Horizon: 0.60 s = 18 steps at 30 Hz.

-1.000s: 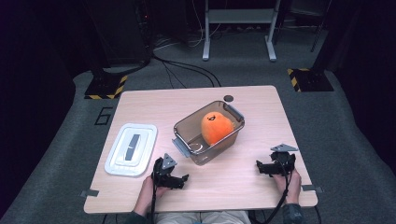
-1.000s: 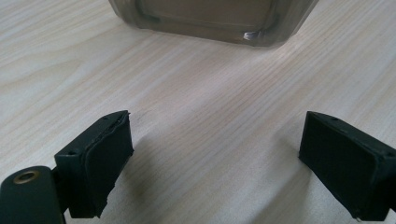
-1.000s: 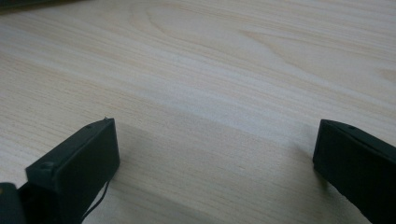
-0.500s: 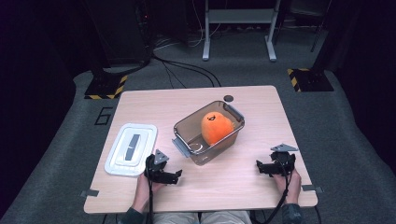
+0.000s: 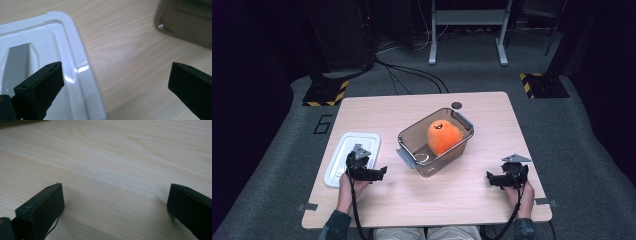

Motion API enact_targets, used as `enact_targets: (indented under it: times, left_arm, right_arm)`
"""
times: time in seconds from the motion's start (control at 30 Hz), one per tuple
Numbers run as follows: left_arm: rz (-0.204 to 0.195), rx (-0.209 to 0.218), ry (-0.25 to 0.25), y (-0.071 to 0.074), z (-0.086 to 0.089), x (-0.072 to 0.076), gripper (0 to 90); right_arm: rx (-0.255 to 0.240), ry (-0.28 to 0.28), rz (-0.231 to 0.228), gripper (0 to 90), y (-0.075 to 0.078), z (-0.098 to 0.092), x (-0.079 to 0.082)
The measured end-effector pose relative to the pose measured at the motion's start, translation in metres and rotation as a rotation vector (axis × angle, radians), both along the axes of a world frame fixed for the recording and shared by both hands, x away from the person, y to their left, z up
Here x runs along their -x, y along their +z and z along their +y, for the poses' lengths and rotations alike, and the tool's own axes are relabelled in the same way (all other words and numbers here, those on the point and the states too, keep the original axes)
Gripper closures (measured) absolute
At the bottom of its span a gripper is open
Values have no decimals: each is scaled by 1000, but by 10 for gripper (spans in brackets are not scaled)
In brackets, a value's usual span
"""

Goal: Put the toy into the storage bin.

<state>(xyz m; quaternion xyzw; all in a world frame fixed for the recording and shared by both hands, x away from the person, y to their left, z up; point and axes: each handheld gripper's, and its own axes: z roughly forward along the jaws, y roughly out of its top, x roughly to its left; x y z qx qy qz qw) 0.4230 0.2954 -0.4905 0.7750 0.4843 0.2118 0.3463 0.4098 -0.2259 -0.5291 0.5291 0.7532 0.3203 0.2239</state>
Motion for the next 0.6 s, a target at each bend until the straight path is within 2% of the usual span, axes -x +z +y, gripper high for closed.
enact_targets:
  times: [0.1, 0.3, 0.43, 0.6]
  left_arm:
    - [2, -2, 35, 0, 12, -7, 0]
    - [30, -12, 88, -3, 32, -19, 0]
    - [36, -17, 129, -6, 41, -27, 0]
    - [58, -36, 155, -12, 45, -34, 0]
  right_arm:
    - [0, -1, -1, 5, 0, 0, 0]
    - [0, -1, -1, 6, 0, 0, 0]
    - [0, -2, -1, 6, 0, 0, 0]
    - [0, -2, -2, 8, 0, 0, 0]
